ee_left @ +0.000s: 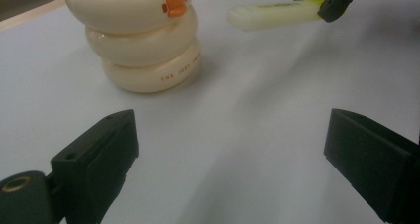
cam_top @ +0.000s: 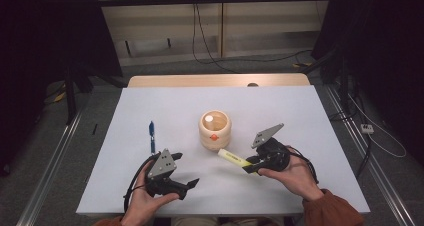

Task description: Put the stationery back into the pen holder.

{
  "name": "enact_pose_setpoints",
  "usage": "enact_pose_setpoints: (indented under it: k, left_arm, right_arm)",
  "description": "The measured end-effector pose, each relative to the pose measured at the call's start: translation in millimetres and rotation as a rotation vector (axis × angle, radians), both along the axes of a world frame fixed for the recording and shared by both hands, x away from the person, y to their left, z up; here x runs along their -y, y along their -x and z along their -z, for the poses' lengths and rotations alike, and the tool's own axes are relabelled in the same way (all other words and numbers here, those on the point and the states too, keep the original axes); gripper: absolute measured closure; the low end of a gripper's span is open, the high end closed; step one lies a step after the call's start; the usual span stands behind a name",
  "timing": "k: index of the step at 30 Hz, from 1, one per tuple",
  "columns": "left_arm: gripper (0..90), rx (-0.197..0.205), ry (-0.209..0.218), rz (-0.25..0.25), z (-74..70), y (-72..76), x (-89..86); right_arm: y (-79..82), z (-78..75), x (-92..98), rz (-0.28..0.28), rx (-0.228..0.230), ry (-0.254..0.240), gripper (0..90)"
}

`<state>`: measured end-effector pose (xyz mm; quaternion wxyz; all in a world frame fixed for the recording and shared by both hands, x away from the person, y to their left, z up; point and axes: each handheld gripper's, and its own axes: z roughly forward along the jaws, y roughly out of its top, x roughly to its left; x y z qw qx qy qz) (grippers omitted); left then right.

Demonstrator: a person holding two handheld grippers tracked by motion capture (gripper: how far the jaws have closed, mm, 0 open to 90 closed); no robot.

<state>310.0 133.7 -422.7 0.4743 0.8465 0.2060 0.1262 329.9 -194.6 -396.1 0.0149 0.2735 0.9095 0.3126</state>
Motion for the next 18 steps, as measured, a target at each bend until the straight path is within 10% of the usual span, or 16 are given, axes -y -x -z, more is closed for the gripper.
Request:
enact_pose_setpoints:
  k: [12, 18]
  left_arm:
    - [7.8, 0.086, -0.034, 0.051, -5.1, -24.7, 29.8]
    - [7.7, 0.228, -0.109, 0.101, -2.8, -24.9, 47.8]
  right_arm:
    - [-6.0, -2.9, -10.9, -0.037, 0.003, 0.001, 67.5]
    - [-7.4, -3.8, -7.7, -0.031, -0.002, -0.006, 67.5]
